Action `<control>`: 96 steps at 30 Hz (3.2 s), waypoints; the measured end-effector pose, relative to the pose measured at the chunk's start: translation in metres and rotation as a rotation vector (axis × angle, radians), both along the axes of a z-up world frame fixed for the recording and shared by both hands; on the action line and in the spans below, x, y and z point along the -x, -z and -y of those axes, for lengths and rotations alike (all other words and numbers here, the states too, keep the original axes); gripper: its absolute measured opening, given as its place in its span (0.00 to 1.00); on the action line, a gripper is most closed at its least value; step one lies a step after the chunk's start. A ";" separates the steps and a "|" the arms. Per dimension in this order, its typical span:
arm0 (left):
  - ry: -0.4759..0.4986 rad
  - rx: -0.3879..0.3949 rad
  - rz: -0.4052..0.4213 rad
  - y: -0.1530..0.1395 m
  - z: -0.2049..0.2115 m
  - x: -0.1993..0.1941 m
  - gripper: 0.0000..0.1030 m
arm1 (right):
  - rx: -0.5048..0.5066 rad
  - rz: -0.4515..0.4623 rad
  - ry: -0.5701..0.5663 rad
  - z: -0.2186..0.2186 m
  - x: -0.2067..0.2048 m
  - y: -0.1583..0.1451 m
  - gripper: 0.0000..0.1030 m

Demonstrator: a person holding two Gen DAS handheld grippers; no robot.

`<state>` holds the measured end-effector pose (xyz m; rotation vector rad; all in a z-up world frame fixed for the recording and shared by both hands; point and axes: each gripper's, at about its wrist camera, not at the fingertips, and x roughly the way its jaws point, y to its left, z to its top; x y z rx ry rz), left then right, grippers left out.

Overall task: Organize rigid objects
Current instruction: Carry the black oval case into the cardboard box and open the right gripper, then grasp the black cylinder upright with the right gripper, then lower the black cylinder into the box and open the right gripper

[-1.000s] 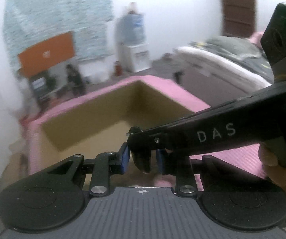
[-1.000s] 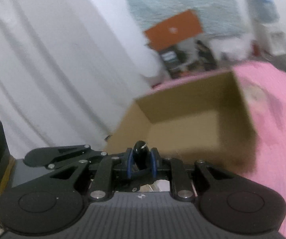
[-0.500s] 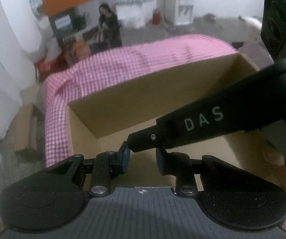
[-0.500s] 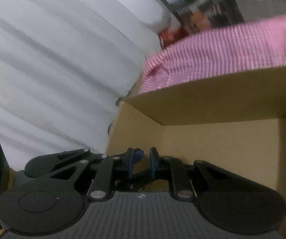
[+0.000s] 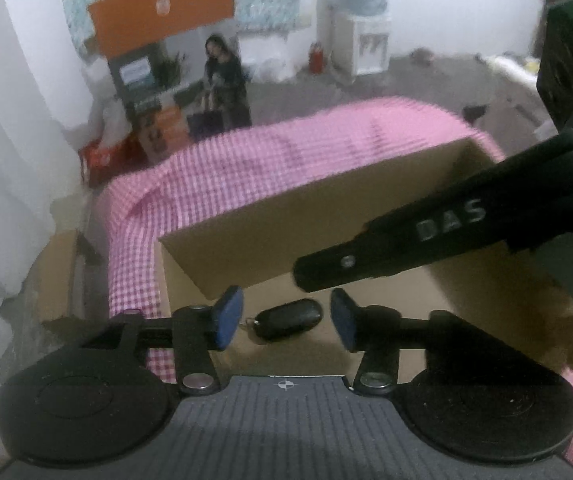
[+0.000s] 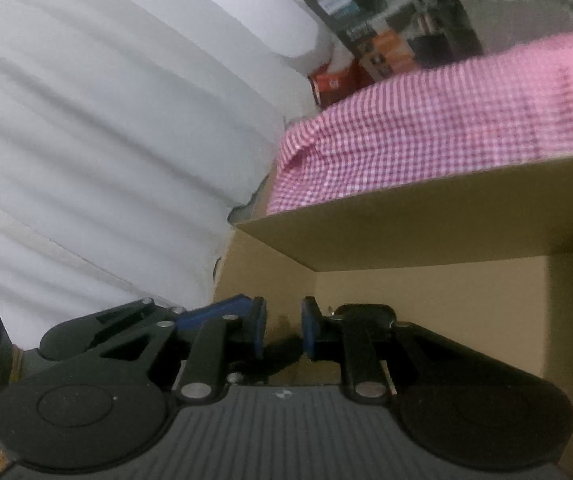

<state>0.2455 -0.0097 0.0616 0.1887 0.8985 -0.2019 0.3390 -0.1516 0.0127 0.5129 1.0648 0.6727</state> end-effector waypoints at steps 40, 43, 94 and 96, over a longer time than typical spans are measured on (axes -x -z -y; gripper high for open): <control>0.417 0.097 -0.082 0.093 0.139 0.133 0.52 | 0.070 -0.011 0.346 0.156 0.214 0.081 0.31; 0.429 0.076 -0.104 0.099 0.146 0.128 0.45 | 0.092 -0.017 0.332 0.153 0.207 0.087 0.29; 0.296 0.114 0.176 -0.002 0.120 0.158 0.26 | 0.099 0.310 0.253 0.124 0.241 -0.030 0.22; 0.250 0.120 0.172 -0.011 0.106 0.149 0.26 | 0.092 0.332 0.215 0.112 0.230 -0.039 0.22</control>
